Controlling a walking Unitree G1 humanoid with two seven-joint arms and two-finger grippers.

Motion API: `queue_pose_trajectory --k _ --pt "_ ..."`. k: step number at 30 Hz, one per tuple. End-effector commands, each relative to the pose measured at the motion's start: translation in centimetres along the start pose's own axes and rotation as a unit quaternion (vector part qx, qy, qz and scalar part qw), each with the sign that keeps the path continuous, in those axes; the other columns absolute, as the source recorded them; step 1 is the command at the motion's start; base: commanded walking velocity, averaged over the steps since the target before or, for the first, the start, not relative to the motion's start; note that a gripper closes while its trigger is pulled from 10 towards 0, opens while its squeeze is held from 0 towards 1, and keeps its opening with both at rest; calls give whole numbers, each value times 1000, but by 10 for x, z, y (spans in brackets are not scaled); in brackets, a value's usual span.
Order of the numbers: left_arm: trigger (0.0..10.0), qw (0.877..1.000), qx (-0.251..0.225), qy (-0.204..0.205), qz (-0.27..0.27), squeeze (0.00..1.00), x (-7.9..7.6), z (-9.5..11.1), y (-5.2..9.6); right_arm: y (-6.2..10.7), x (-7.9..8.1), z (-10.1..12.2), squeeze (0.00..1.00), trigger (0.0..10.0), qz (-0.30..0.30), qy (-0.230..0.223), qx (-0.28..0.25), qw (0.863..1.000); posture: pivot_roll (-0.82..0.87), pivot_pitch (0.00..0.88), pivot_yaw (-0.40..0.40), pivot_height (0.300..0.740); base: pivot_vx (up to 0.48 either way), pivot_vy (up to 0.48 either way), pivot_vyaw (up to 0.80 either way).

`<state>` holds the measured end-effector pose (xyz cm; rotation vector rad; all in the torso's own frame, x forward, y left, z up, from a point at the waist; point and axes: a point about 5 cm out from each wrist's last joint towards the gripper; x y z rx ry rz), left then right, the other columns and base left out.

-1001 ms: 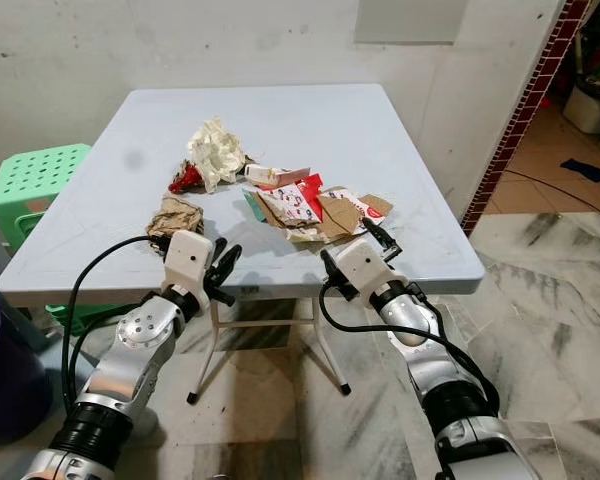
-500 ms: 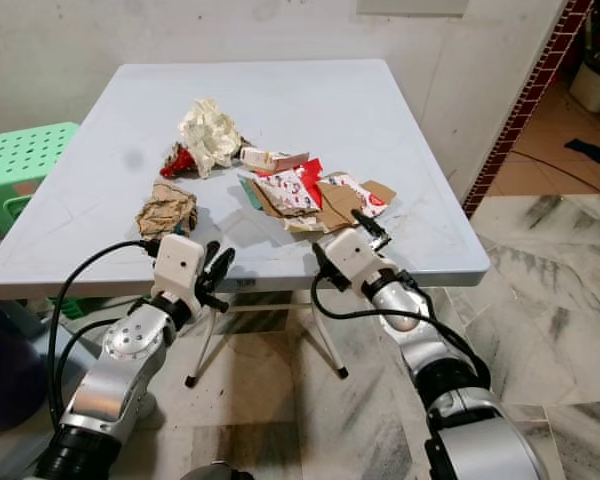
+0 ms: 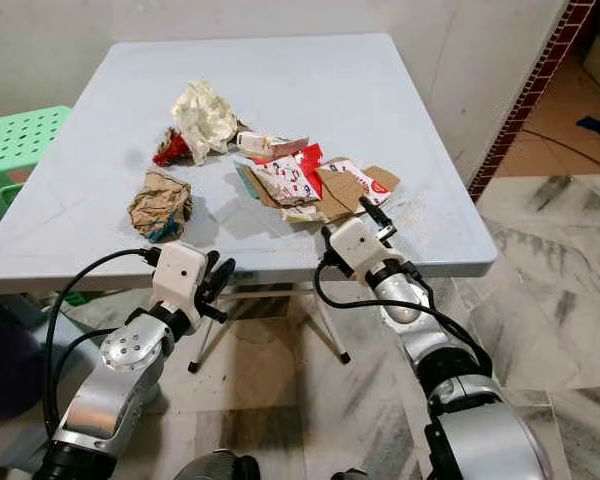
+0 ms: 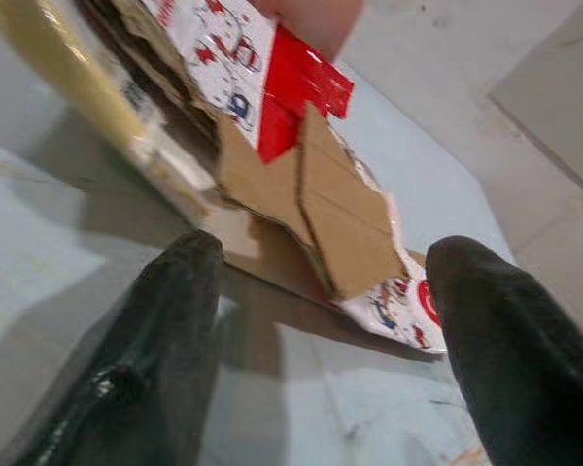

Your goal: Picking trash to rubbish bin

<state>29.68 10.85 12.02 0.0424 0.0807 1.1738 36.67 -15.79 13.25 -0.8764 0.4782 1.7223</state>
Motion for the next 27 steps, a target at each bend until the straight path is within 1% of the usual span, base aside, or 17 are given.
queue_pose_trajectory --k 1,5,16,22,27 --pt "10000 1000 2 -8 2 0 1 1 3 -1 -2 0 0 0 -4 2 1 1000 190 189 33 715 0 0 0" --pt "10000 1000 4 -10 3 0 1 2 3 -4 -5 2 0 0 -12 6 -1 1000 195 195 35 715 0 0 0" --pt "10000 1000 7 -9 6 0 0 2 6 -8 -3 10 0 0 -8 14 -21 1000 201 204 31 715 0 0 0" --pt "10000 1000 7 -8 11 0 -1 3 6 -11 2 15 0 0 14 13 -31 999 212 211 17 715 0 0 0" --pt "10000 1000 6 -5 20 0 1 3 7 -13 9 18 0 0 46 18 -33 998 221 218 7 715 0 0 0"
Point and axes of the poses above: a point about 5 cm out from each wrist's last joint towards the gripper, its own y axis pointing back from the gripper into the wrist, its own z axis along the axis of the wrist's last joint, x = y × z, and after that the axes turned 10 degrees about y, right-handed
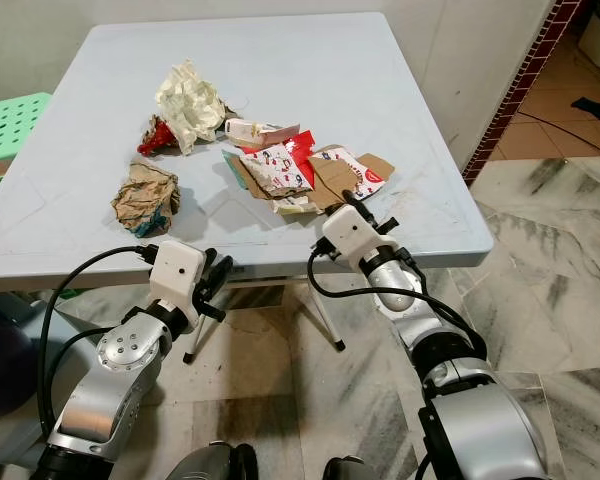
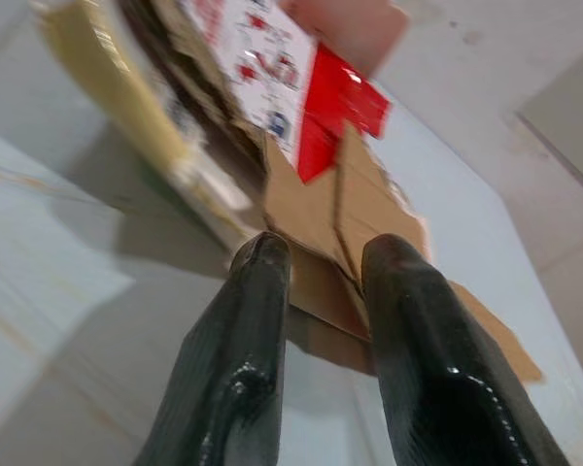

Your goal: Picking trash to rubbish bin

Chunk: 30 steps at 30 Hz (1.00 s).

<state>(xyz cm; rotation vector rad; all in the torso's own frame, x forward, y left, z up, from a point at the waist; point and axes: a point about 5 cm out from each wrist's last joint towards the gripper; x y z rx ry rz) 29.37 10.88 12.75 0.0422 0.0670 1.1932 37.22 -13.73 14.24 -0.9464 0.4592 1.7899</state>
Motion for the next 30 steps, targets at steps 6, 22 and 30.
queue_pose_trajectory --k 6,22,30 --pt "10000 1000 12 2 17 0 2 -5 6 -4 9 5 0 0 47 15 -8 999 225 223 -1 715 0 0 0" --pt "10000 1000 7 -1 23 0 3 -3 2 -6 -19 10 0 0 -62 82 -33 994 217 207 5 715 0 0 0" --pt "10000 998 -22 41 35 0 9 4 -5 0 -62 12 0 10000 -259 -28 -32 965 191 161 9 715 0 0 0"
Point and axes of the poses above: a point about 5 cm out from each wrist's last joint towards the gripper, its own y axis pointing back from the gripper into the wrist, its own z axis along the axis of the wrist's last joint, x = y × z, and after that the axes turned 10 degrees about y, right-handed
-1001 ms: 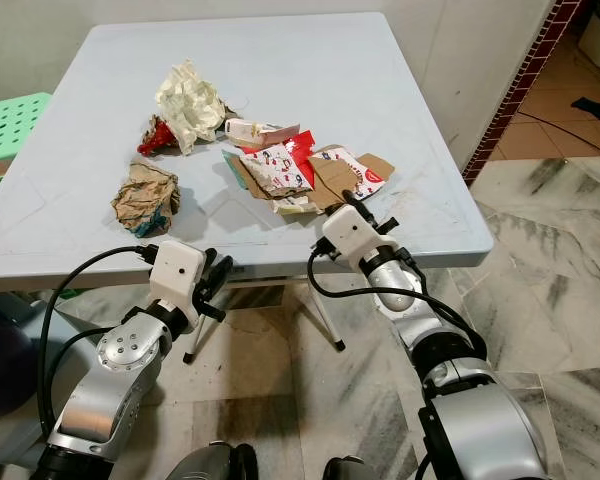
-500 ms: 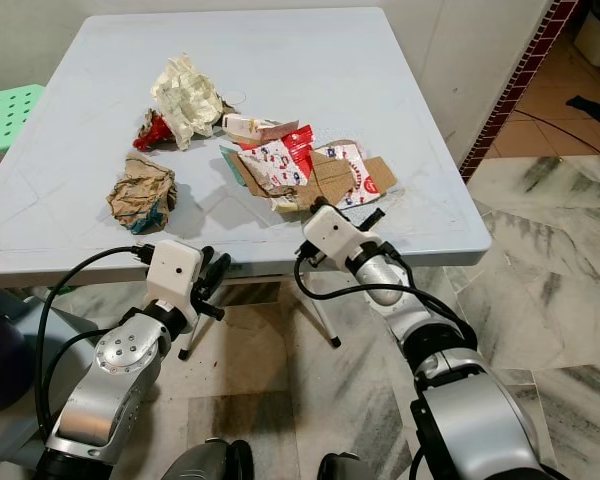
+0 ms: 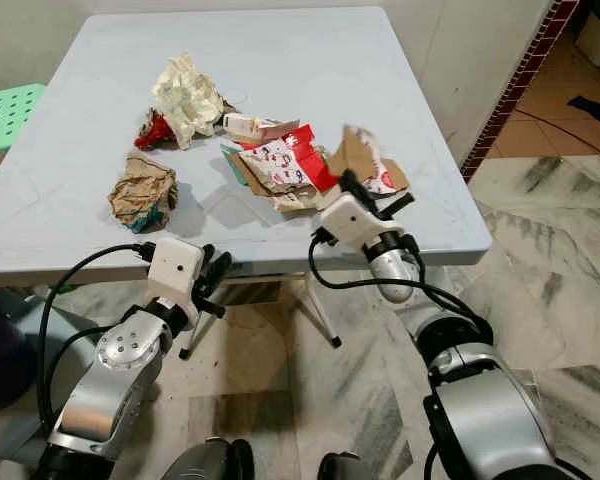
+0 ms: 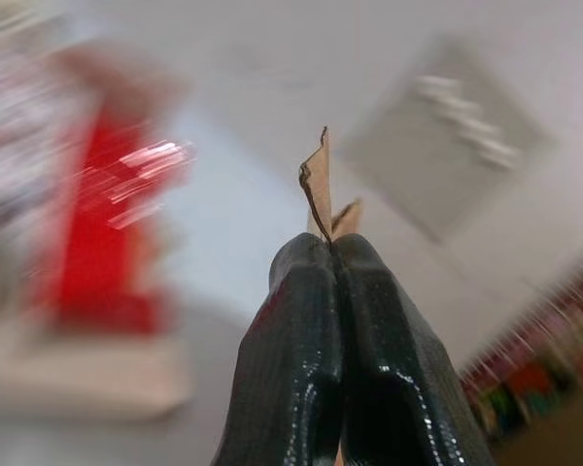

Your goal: Picking trash to rubbish bin

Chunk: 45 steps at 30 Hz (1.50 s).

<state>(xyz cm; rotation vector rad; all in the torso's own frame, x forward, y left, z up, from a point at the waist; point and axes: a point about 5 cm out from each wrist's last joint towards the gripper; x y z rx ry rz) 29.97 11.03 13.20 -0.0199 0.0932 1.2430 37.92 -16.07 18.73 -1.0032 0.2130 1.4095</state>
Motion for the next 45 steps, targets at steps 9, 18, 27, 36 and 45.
queue_pose_trajectory --k 9,18,27,36,45 --pt "10000 998 -41 -5 45 0 21 15 -16 -11 -34 9 0 10000 -125 -121 -2 985 160 113 15 715 0 0 0" --pt "10000 994 -64 39 76 0 49 28 -26 19 -23 5 0 10000 -23 -228 -2 973 118 49 8 715 0 0 0" --pt "10000 992 -83 78 61 0 51 28 -23 41 -17 14 0 10000 5 -309 4 951 101 17 27 715 0 0 0" --pt "10000 989 -103 87 56 0 50 36 -23 47 -23 21 0 10000 11 -348 3 937 90 7 31 715 0 0 0" --pt "10000 987 -100 115 53 0 50 34 -23 61 -29 4 0 10000 -34 -372 63 926 87 0 33 715 0 0 0"
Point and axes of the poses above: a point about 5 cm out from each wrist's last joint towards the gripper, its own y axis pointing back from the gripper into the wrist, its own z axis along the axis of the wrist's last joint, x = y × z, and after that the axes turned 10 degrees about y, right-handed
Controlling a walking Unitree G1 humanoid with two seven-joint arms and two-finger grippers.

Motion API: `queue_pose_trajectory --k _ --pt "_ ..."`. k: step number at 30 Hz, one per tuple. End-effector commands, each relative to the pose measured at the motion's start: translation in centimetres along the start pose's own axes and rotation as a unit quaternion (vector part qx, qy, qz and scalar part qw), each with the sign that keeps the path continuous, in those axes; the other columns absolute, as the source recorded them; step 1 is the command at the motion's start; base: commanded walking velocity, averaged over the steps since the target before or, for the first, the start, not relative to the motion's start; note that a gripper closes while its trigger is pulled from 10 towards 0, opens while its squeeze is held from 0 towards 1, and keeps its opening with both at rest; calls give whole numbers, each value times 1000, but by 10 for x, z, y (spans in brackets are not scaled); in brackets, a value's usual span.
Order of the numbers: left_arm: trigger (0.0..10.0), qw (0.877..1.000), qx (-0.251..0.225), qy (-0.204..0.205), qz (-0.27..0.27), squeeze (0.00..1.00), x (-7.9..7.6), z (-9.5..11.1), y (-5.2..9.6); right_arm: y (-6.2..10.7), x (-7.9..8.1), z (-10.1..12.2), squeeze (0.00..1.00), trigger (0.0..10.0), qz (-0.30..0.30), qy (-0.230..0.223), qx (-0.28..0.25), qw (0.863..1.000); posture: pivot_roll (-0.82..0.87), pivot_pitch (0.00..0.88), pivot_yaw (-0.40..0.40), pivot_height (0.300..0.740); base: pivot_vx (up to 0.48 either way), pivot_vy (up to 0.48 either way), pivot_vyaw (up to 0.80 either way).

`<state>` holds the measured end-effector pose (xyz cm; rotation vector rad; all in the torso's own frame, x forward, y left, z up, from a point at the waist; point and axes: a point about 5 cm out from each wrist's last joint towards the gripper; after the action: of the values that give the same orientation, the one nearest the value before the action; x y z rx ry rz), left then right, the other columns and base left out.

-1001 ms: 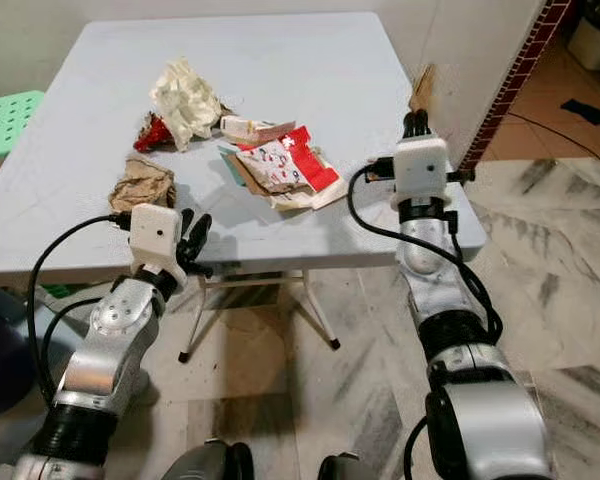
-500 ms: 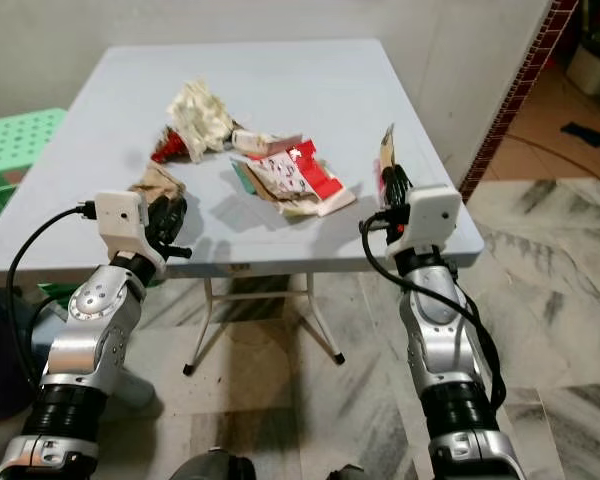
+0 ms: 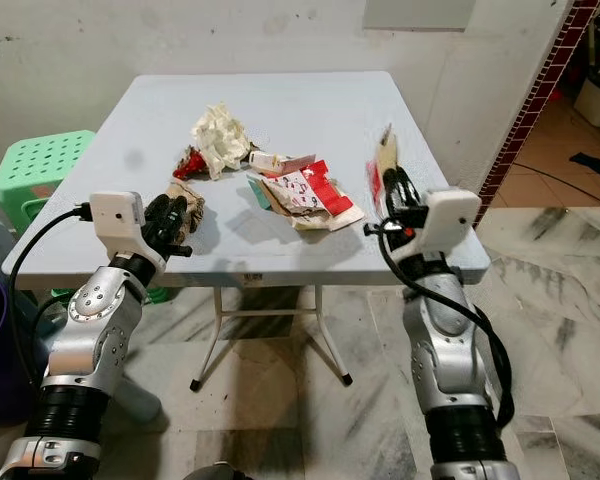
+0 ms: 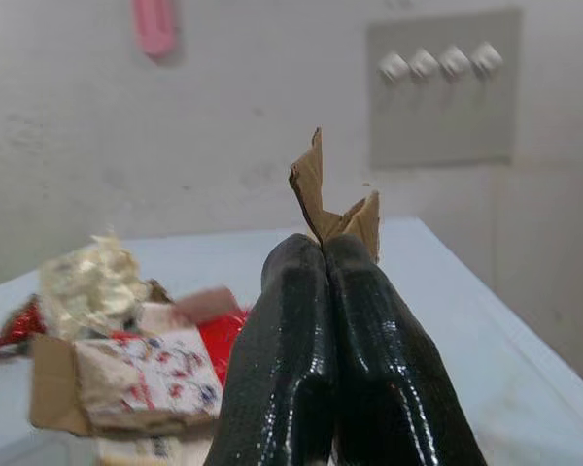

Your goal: Picking trash to rubbish bin

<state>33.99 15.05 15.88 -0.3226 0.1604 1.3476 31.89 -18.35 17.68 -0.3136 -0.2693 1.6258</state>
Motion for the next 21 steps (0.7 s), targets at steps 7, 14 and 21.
queue_pose_trajectory --k 7,14,21 --pt "10000 1000 18 5 19 0 9 -6 7 13 -6 -6 0 10000 -21 10 26 999 90 0 35 715 0 0 0" --pt "10000 999 28 1 24 0 15 -12 15 23 -9 -13 0 10000 -32 26 42 998 86 0 40 715 0 0 0" --pt "10000 999 33 3 23 0 9 -14 21 33 -13 -13 0 10000 -36 38 54 997 105 63 43 715 0 0 0"
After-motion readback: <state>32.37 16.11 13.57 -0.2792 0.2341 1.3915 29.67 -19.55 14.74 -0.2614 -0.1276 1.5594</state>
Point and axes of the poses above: a point about 5 cm out from each wrist's last joint towards the gripper, its own y axis pointing back from the gripper into the wrist, its own z axis along the axis of the wrist's last joint, x = y × z, and after that the axes turned 10 degrees about y, right-handed
